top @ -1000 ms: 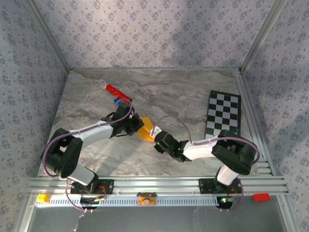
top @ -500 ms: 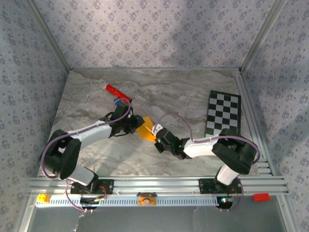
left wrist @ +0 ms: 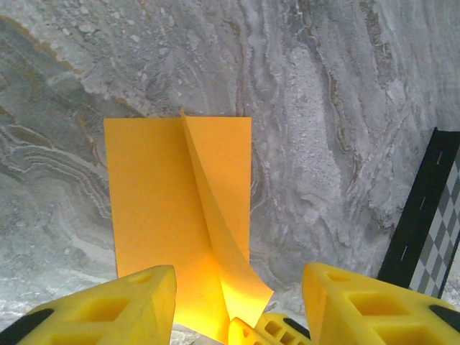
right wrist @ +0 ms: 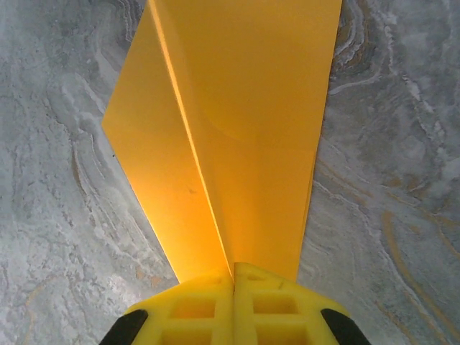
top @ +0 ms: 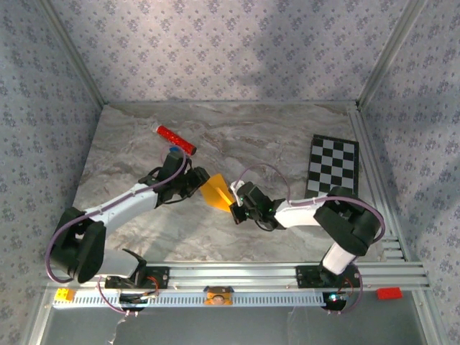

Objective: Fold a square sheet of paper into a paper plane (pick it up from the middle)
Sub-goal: Fourth fold the wing at the center of the table.

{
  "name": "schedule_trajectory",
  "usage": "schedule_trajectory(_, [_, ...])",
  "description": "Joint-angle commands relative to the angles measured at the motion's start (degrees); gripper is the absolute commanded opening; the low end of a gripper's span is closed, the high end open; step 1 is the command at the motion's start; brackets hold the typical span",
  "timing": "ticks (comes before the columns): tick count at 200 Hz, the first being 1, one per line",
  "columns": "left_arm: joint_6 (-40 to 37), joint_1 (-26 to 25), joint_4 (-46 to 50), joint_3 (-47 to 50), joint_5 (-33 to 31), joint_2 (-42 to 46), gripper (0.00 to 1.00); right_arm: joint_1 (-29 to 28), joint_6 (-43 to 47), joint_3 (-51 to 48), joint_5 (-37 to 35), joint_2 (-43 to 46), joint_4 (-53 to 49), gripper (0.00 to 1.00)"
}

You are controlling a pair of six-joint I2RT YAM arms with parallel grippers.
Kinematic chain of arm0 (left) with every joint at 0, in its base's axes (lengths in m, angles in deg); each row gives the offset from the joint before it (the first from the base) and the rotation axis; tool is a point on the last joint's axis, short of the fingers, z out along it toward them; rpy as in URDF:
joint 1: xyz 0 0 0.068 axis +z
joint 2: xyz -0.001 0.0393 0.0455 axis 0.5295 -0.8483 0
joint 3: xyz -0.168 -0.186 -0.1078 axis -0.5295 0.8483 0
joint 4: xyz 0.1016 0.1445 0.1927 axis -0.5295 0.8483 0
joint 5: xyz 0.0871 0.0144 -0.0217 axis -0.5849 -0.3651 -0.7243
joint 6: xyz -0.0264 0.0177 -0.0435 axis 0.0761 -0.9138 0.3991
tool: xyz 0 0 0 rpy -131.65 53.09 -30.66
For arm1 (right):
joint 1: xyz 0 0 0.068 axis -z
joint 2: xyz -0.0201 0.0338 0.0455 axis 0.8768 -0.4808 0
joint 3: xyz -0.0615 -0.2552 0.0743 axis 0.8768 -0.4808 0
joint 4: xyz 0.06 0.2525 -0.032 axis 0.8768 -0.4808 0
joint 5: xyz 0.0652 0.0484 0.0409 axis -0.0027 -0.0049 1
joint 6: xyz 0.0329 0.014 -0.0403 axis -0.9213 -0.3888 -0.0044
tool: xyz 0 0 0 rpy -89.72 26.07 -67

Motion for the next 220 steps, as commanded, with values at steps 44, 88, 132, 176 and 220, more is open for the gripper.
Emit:
schedule_trajectory(44, [1.5,0.4,-3.5,2.9,2.7,-0.4,0.2,2.8,-9.4,2.0,9.1,-2.7,-2.2,0.0])
schedule_trajectory(88, [2.3,-0.1,-7.2,4.6,5.2,-2.0,0.11,5.5,-14.3,0.4,14.1,-3.1,1.2,0.0])
schedule_trajectory(132, [1.9,-0.4,-7.8,3.8,6.0,-4.4,0.1,8.1,-15.8,-0.7,19.6,-1.7,4.0,0.0])
schedule_trajectory(176, [0.7,-1.4,-8.8,1.6,7.5,-7.4,0.1,10.3,-20.4,-2.9,23.9,-1.7,9.4,0.0])
schedule_trajectory(220, [0.1,-2.4,-12.4,0.2,9.5,-10.4,0.08,11.2,-21.8,-4.0,24.7,-1.6,10.5,0.0])
